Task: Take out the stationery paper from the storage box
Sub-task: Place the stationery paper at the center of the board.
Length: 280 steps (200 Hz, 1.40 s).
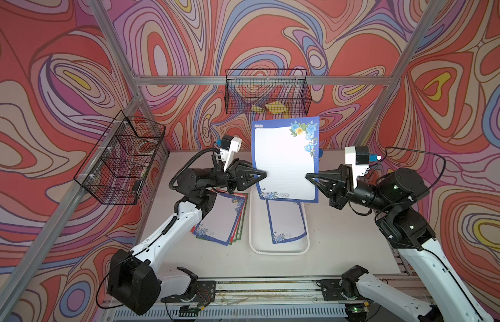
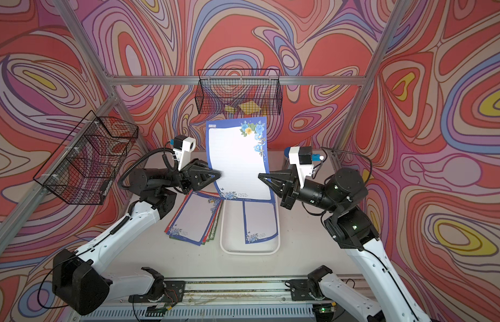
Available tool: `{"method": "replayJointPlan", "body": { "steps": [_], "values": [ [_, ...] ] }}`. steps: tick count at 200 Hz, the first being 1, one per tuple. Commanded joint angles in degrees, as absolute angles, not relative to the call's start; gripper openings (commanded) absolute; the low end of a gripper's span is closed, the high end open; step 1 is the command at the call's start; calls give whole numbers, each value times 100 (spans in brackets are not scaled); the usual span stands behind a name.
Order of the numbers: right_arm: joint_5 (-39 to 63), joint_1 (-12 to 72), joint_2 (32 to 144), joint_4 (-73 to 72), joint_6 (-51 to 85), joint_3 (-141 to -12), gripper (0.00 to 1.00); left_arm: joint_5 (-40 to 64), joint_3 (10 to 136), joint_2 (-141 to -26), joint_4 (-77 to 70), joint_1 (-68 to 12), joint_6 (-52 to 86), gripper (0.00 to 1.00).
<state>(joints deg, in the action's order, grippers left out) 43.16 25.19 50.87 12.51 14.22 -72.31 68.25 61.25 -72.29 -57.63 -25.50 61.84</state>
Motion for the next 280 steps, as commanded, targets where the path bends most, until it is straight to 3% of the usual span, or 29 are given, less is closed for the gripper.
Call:
{"method": "replayJointPlan", "body": {
  "steps": [1, 6, 19, 30, 46, 56, 66, 144, 182, 224, 280],
  "values": [
    [4168, 2509, 5087, 1734, 1245, -7542, 0, 6706, 6307, -6637, -3731, -2532, 4580, 6],
    [4096, 2512, 5093, 1810, 1202, -7573, 0, 6582, 6363, -6516, -3126, -2530, 4135, 0],
    [3810, 2513, 5091, 1997, 1120, -7654, 0, 6149, 6561, -6205, -1562, -2533, 3078, 0],
    [3490, 2514, 5090, 2149, 1033, -7718, 9, 5797, 6748, -5996, -472, -2527, 2356, 0],
    [2839, 2513, 5108, 2377, 955, -7804, 50, 5448, 7104, -5832, 859, -2519, 1519, 0],
    [2498, 2507, 5154, 2487, 892, -7863, 60, 5251, 7320, -5792, 1632, -2502, 1112, 0],
    [2261, 2513, 5221, 2599, 862, -7948, 64, 5065, 7552, -5792, 2316, -2496, 772, 0],
    [675, 2512, 5675, 3280, 717, -8151, 67, 3045, 9318, -6712, 6318, -2240, -705, 0],
    [-132, 2510, 5917, 3831, 684, -8357, 67, 2246, 9186, -6861, 6862, -2181, -612, 0],
    [-55, 2511, 5955, 3843, 709, -8231, 67, 2837, 8803, -7492, 7327, -1754, -762, 0],
    [64, 2508, 6071, 4001, 784, -8365, 68, 2161, 8238, -8410, 7234, -1545, -1005, 0]
  ]
}}
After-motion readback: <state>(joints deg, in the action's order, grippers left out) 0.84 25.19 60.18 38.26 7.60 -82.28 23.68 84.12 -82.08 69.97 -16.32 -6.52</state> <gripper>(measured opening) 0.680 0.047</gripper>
